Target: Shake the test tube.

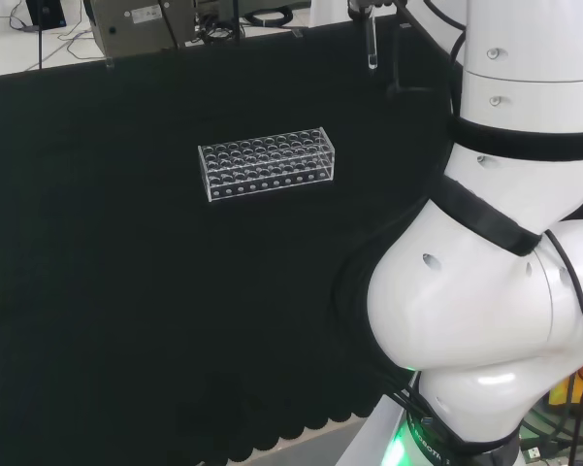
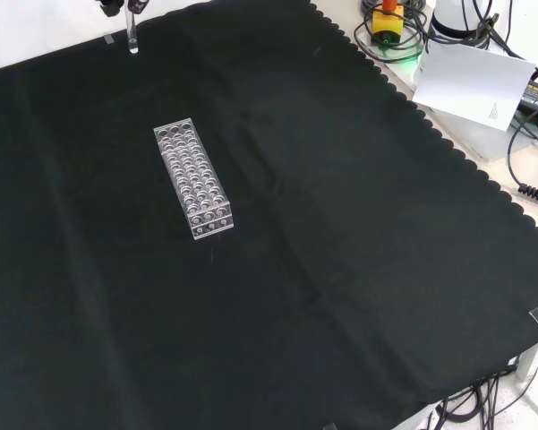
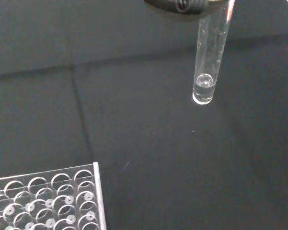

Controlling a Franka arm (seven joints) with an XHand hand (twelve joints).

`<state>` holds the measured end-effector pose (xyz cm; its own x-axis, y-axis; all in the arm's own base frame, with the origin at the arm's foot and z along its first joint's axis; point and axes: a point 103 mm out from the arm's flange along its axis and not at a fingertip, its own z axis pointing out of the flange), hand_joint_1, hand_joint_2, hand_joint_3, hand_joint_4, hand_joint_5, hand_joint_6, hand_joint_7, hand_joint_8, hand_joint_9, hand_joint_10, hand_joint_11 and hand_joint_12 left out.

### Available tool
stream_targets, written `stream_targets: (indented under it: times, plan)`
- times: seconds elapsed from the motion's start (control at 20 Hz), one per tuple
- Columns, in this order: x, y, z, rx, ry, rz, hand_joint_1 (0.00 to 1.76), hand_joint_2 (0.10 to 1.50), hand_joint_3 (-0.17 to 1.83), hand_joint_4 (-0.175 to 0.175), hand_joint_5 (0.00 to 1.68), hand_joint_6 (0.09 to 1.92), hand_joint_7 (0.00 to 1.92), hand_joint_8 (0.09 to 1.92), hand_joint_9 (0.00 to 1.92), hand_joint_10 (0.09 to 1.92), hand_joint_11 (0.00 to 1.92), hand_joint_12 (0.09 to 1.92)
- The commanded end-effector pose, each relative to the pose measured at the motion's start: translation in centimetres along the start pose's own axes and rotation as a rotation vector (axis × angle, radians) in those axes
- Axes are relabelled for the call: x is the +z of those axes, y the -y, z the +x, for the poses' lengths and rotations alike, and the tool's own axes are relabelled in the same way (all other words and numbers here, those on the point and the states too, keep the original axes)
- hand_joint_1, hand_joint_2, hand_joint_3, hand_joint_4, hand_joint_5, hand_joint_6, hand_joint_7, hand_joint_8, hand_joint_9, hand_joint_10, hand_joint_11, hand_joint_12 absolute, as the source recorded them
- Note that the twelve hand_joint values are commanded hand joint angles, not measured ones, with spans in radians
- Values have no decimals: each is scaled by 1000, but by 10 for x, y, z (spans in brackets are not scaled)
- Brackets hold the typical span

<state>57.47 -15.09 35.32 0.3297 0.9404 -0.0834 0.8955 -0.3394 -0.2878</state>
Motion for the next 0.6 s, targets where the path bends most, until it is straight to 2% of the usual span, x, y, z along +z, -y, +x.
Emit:
stream_targets:
  times: [0.05,0.3,0.6]
  plan:
    - [9,-2,20,-33,-29,23,1525,1039,0,-175,1008,603,1103,968,1077,1106,957,1006]
    - [17,-4,42,-68,-71,41,1525,1039,0,-175,1008,605,1103,968,1077,1107,956,1005]
    - [25,-8,60,-95,-92,61,1525,1039,0,-175,1008,605,1103,969,1077,1108,955,1004]
